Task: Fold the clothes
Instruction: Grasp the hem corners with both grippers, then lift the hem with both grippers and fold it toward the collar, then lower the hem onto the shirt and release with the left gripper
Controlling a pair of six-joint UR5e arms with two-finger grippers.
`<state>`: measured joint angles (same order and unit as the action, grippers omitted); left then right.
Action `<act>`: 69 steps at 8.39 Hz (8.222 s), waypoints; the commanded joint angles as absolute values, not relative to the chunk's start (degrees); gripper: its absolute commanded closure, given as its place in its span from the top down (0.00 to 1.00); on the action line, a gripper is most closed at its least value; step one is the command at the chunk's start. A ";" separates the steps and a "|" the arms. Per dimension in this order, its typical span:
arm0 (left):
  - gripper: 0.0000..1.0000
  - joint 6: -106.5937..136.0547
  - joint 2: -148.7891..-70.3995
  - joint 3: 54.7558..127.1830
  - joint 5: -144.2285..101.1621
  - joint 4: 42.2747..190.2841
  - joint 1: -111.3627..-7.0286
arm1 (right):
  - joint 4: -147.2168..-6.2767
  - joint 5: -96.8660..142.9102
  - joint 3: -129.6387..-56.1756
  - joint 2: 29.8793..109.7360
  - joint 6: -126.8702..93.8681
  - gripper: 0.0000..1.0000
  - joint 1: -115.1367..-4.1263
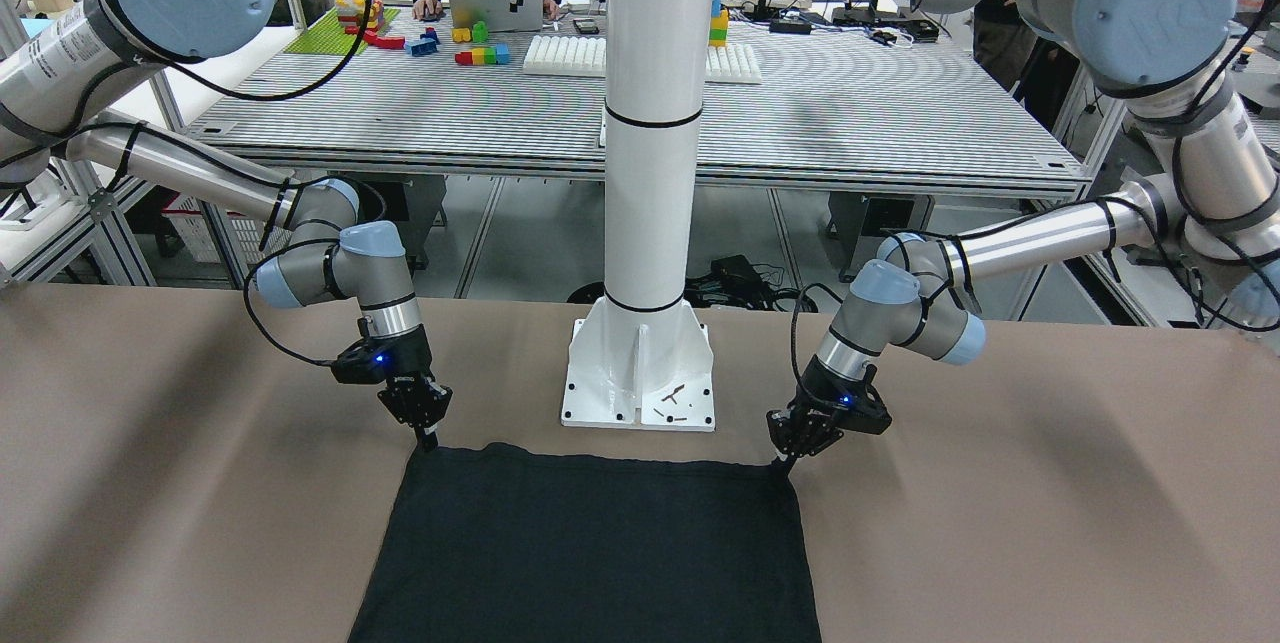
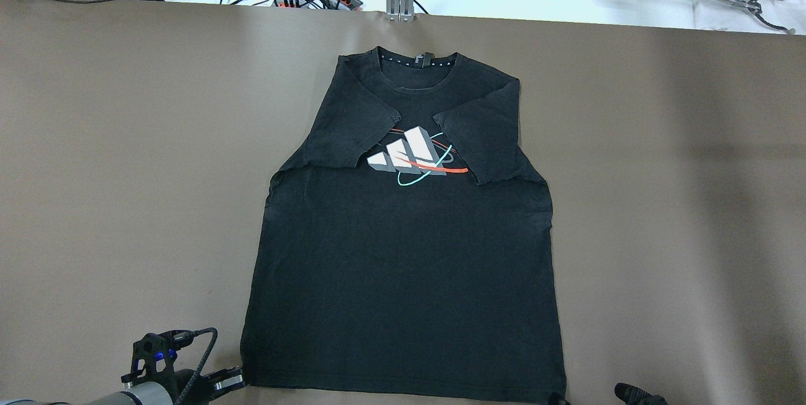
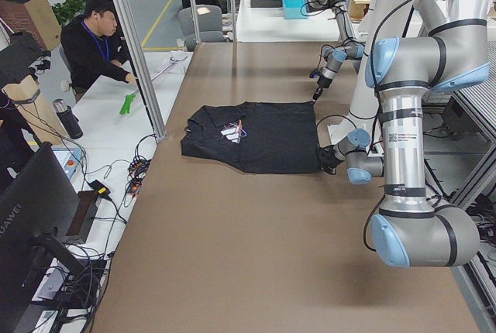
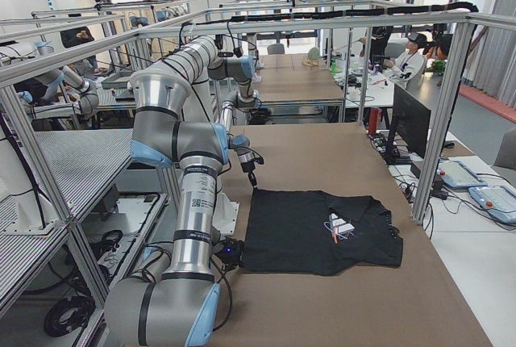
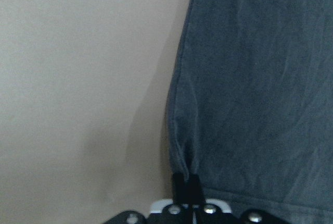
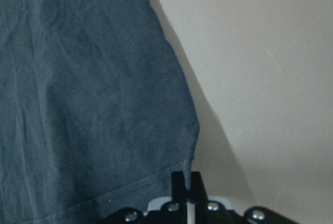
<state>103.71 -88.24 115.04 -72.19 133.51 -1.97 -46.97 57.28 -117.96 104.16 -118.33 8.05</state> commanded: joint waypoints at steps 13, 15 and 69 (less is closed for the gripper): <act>0.00 91.41 -104.69 146.83 -116.72 88.42 -18.41 | -61.42 106.61 -143.15 100.72 -86.48 0.00 -7.16; 0.00 91.41 -105.02 148.18 -116.54 88.42 -16.96 | -65.30 106.09 -146.07 100.46 -86.48 0.00 -5.27; 0.95 45.09 -132.05 58.77 -111.59 133.24 -56.59 | -70.78 93.71 -108.04 71.64 -72.94 0.94 -30.59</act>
<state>46.17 -137.84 52.67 -108.12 132.99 -55.14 -73.61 95.92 -111.28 72.56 -71.74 -30.81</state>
